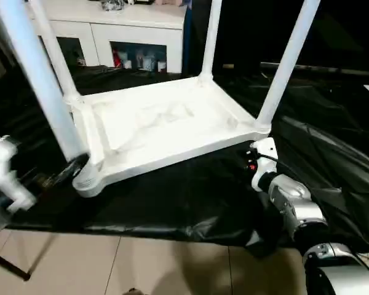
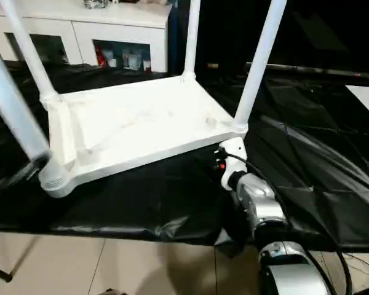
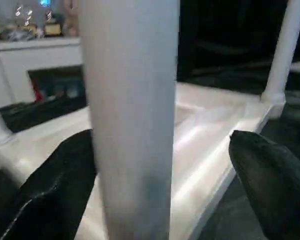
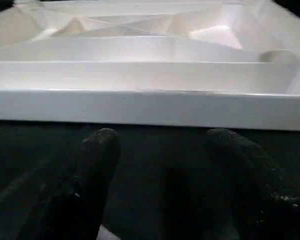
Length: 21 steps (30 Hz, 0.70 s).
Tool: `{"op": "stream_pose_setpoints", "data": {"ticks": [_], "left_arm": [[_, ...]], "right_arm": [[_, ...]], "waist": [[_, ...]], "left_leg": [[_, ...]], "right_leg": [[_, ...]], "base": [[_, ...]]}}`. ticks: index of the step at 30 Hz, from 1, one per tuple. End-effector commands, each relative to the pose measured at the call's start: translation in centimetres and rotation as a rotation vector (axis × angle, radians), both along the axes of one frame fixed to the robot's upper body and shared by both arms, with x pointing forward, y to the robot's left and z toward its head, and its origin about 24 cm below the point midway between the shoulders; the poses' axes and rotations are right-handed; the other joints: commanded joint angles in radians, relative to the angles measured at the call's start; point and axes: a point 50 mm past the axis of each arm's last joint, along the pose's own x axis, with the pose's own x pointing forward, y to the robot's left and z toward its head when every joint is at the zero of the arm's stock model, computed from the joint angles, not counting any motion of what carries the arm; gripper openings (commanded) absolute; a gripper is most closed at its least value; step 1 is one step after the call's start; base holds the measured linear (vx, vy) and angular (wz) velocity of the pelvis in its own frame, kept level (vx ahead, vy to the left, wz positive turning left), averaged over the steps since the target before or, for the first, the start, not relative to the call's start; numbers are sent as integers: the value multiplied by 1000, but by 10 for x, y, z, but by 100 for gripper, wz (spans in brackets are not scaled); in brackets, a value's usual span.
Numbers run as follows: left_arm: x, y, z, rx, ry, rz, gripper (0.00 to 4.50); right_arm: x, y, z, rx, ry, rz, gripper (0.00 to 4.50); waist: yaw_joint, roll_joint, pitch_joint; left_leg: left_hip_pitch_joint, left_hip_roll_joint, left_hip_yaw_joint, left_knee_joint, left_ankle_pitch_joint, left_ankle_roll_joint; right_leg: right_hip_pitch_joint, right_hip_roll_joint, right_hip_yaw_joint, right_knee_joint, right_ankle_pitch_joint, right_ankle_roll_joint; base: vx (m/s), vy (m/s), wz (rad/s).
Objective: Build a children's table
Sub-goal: Rotate table base
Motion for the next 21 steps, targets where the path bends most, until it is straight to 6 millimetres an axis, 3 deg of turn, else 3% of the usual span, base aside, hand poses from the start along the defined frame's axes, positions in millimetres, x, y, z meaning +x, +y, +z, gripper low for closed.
{"op": "stream_pose_setpoints", "data": {"ticks": [1,5,6,7,8,10,11,14,15,16,19,21], "left_arm": [[10,-24,4,-26,-17,-96,445],[16,-53,10,-91,-30,-241,445],[11,-72,14,-122,-16,-382,445],[11,-72,14,-122,-16,-382,445],[3,-89,17,-156,15,-532,445],[-3,-97,18,-169,35,-607,445],[-13,-117,20,-196,74,-775,445],[-15,-129,21,-205,78,-834,445],[-13,-139,21,-210,67,-858,445],[-12,-145,22,-213,57,-872,445],[-5,-169,23,-213,32,-926,445],[-2,-178,24,-210,22,-941,445]], "right_arm": [[1,6,2,-17,0,23,320],[3,13,-3,-55,32,8,320],[6,16,-4,-77,47,-15,320],[6,16,-4,-77,47,-15,320],[9,18,-5,-97,66,-33,320],[10,18,-5,-103,75,-42,320],[13,20,-5,-108,95,-54,320],[14,22,-4,-114,101,-54,320],[15,24,-4,-116,106,-50,320],[15,25,-4,-117,110,-48,320],[16,32,-4,-117,115,-35,320],[17,35,-3,-113,116,-30,320]], "waist": [[-9,24,-48],[-13,28,-52],[-13,34,-51],[-14,31,-50],[-15,31,-51],[-16,31,-49],[-16,27,-49],[-26,19,-49],[-32,20,-48],[-36,14,-49],[-48,6,-50],[-52,7,-53]], "left_leg": [[53,8,-17,-82,-639,-76],[45,13,-25,-93,-659,-86],[44,12,-25,-95,-657,-88],[44,13,-24,-95,-663,-91],[48,11,-22,-92,-669,-89],[49,10,-19,-91,-666,-85],[49,9,-18,-89,-662,-83],[36,7,-20,-92,-634,-82],[34,6,-19,-92,-625,-81],[40,6,-16,-86,-616,-76],[23,5,-16,-87,-561,-64],[21,4,-16,-85,-541,-60]], "right_leg": [[2,-28,12,-115,-597,-96],[17,-30,6,-103,-543,-117],[17,-31,7,-104,-526,-128],[16,-32,8,-103,-529,-132],[13,-30,7,-104,-526,-139],[11,-29,10,-105,-521,-144],[10,-29,11,-103,-519,-146],[24,-32,8,-102,-531,-131],[24,-31,7,-104,-537,-125],[18,-32,9,-108,-545,-125],[31,-35,9,-107,-536,-119],[31,-35,10,-101,-511,-127]], "base": [[0,0,0],[0,0,0],[0,0,0],[0,0,0],[0,0,0],[0,0,0],[0,0,0],[0,0,0],[0,0,0],[0,0,0],[0,0,0],[0,0,0]]}}
